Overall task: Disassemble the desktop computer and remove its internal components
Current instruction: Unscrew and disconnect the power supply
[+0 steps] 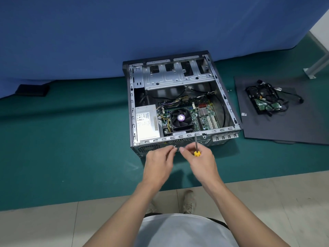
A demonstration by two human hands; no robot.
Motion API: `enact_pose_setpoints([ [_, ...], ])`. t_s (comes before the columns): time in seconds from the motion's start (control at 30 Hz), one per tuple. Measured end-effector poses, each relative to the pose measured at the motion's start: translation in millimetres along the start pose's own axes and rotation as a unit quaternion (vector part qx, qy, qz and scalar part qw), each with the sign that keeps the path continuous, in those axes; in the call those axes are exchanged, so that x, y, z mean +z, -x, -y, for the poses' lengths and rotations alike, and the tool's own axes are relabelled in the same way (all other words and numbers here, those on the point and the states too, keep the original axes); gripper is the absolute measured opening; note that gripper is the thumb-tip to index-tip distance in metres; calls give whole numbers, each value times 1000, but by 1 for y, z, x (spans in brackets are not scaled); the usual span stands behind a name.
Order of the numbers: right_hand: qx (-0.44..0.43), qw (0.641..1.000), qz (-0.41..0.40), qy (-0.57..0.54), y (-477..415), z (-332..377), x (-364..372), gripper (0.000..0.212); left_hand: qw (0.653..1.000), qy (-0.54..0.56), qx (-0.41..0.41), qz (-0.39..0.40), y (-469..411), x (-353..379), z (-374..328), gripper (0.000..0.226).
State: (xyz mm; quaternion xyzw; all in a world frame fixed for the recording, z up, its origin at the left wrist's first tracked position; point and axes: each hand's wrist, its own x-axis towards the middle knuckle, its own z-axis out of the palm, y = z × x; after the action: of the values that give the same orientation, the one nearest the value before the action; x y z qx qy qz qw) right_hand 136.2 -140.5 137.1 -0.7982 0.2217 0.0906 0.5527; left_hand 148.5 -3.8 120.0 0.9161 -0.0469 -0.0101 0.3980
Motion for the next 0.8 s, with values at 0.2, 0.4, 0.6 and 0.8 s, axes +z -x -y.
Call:
enact_pose_setpoints([
  [0.2,0,999,-16,-45,-12,7,-17,7,986,-57,154,12,-16,8,-21,14],
  [0.4,14,993,-86,-79,-33,9,-55,12,972,-71,225,-2,-46,30,-43,10],
  [0.6,-26,982,-188,-5,-111,7,-128,12,974,-212,9,-73,-97,56,-47,29],
  [0.8,-21,976,-134,169,-218,-25,-145,8,959,-259,-102,56,-115,69,-34,55],
])
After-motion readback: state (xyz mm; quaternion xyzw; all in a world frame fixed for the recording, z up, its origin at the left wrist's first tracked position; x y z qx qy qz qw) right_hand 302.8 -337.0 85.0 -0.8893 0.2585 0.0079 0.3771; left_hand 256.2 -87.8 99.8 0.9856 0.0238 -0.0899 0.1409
